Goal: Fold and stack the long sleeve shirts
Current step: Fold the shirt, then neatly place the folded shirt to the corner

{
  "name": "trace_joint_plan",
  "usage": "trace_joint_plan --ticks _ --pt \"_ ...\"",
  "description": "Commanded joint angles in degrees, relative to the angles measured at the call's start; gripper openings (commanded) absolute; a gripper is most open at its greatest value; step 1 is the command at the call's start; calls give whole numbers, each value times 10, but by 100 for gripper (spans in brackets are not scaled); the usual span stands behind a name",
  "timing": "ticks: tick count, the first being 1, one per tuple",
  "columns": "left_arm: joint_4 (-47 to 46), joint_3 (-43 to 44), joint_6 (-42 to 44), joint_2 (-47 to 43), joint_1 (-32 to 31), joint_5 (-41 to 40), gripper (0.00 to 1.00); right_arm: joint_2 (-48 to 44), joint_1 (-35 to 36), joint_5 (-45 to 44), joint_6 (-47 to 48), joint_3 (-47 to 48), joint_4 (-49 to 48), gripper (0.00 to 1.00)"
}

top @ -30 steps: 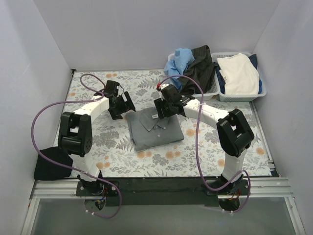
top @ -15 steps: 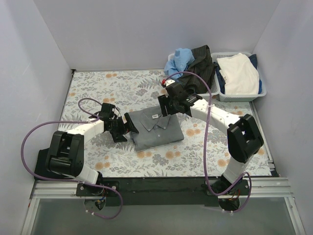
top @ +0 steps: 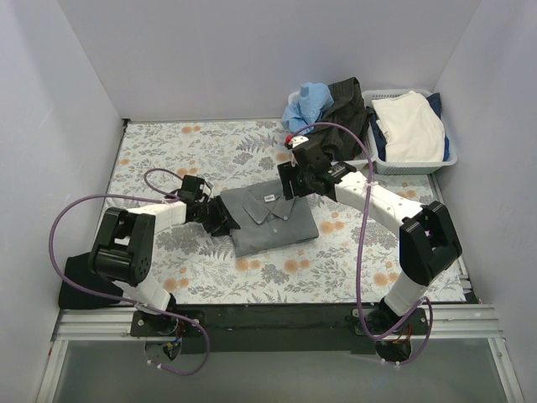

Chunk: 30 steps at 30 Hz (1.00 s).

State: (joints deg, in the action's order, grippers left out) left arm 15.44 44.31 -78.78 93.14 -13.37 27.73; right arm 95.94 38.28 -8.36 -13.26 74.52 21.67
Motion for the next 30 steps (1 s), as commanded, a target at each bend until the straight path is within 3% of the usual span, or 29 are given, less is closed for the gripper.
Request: trace_joint_plan --ticks 1,3,6,13,18,22,24,25,27,30 --pt "54 22 34 44 -8 -114 11 -23 -6 7 8 -5 -4 71" --pt "81 51 75 46 -9 -169 0 -25 -8 7 10 -4 -4 71" --pt "136 120 115 51 -8 -291 0 -25 -11 10 12 -3 -4 71" --pt "269 268 202 100 -2 -488 0 -24 -28 26 18 9 0 70" --pt "309 264 187 102 21 -590 0 -21 -31 41 15 15 0 70" --pt "381 279 108 118 62 -664 0 -21 -31 55 11 10 -1 70" --pt "396 292 94 121 71 -692 28 -21 -31 61 9 8 -1 70" --pt "395 297 96 115 71 -694 34 -22 -31 62 10 6 -1 70" --pt "390 317 105 100 69 -673 57 -24 -31 61 10 3 0 70" --pt "369 350 118 57 51 -618 71 -29 -31 58 12 -3 -1 70"
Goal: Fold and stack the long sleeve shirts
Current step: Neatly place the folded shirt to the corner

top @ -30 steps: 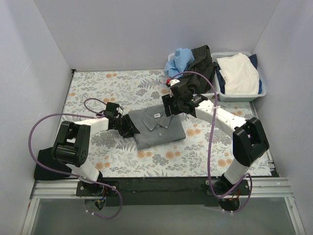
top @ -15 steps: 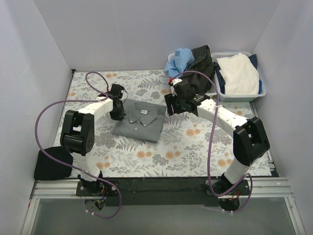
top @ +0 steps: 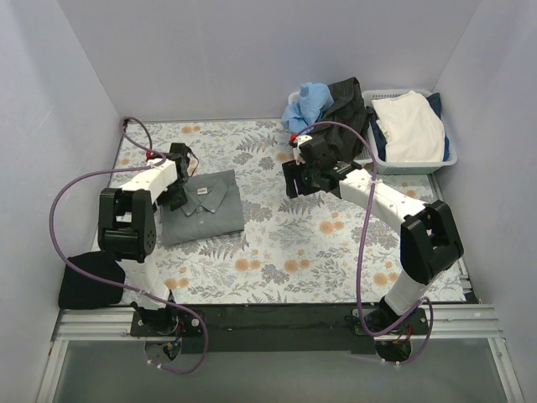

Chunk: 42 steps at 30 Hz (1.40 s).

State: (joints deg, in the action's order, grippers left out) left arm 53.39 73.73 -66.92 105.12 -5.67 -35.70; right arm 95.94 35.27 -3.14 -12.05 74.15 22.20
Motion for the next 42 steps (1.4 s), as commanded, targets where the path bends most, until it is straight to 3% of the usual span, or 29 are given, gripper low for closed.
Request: trace_joint_plan --ticks 1,7,12,17,20,25,34,42 --pt "-18 67 7 -72 -31 37 73 -30 -1 5 -1 -1 -6 70" --pt "-5 102 -29 -91 -67 238 75 -31 -2 -4 2 -6 -6 69" --pt "16 38 -130 -81 -106 275 75 -33 -2 -10 7 -8 -6 69" --pt "-28 -34 -157 -80 -117 260 76 -33 -2 -8 9 -14 -6 70" --pt "-40 -35 -142 -48 -117 231 76 -33 -2 -6 9 -14 -6 69" --pt "-7 11 -79 31 -116 130 74 -37 -3 -10 9 -16 -9 69" --pt "-9 124 8 116 -8 95 70 -42 -3 0 4 -26 -12 69" --pt "33 106 -11 26 38 72 68 24 0 141 10 18 -24 69"
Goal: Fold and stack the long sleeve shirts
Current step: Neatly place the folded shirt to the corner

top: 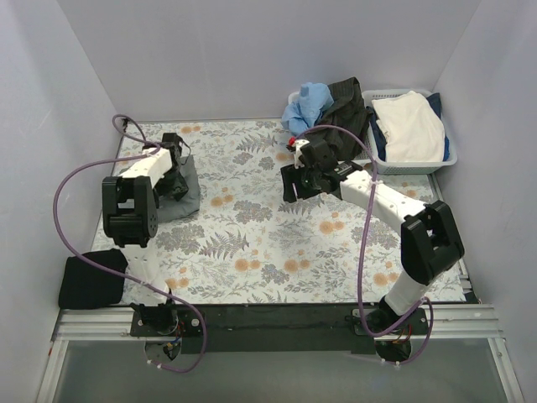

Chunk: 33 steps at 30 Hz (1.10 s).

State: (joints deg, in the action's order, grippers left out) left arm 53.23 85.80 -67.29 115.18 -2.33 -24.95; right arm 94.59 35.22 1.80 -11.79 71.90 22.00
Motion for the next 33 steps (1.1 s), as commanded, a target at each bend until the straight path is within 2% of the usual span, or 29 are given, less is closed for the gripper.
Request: trace_joint_plan --ticks 1,4,6,8,12,16,19,21,27,33 --pt "40 -24 -12 -106 5 -34 69 69 7 115 6 76 -20 68" --pt "56 -44 -29 -151 4 -43 70 129 32 129 14 139 -11 67" --pt "72 -60 -44 -183 10 -58 77 158 48 138 13 203 -7 67" --pt "69 -71 -56 -219 15 -51 79 207 55 167 -2 267 -12 67" --pt "50 -72 -84 -287 16 16 80 298 67 235 -54 359 -44 67" --pt "3 -86 -76 -384 16 132 81 389 89 288 -102 431 -107 67" --pt "21 -74 -92 -413 4 136 81 450 108 307 -140 493 -138 68" --pt "1 -89 -87 -429 -6 173 81 474 121 318 -174 510 -170 68" --pt "-23 -121 -84 -463 -27 213 82 535 154 311 -222 519 -253 67" --pt "-25 -119 -78 -460 -58 206 82 607 179 276 -255 577 -280 62"
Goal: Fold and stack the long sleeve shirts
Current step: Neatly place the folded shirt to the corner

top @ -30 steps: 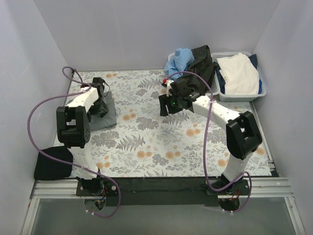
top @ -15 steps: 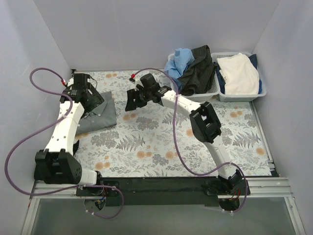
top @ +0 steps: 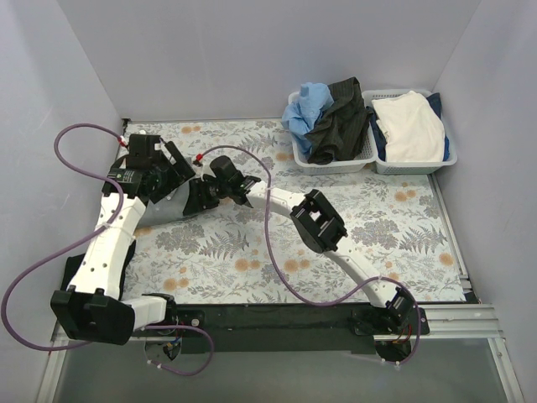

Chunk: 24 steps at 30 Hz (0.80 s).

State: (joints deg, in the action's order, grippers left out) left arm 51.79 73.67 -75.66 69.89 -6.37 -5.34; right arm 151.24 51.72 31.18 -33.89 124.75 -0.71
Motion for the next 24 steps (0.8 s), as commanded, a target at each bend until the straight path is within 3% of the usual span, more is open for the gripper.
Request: trace_joint_plan --ticks 1,6,11,18,21,22,24 --pt "-9 2 7 -7 -25 6 82 47 19 -28 -35 56 -54 60" --pt "-6 12 5 3 -39 -11 82 56 43 -52 -36 54 -77 53" --pt "-4 31 -3 15 -43 -28 83 66 56 -46 -51 55 -106 38" --pt "-4 42 -3 28 -43 -27 83 85 74 -35 -89 74 -146 35" --pt "-2 39 -1 32 -44 -34 83 75 73 -37 -82 68 -148 54" --pt "-1 39 0 34 -43 -38 84 69 72 -37 -71 60 -147 71" --pt "0 38 2 39 -43 -49 84 31 64 -38 -59 19 -148 84"
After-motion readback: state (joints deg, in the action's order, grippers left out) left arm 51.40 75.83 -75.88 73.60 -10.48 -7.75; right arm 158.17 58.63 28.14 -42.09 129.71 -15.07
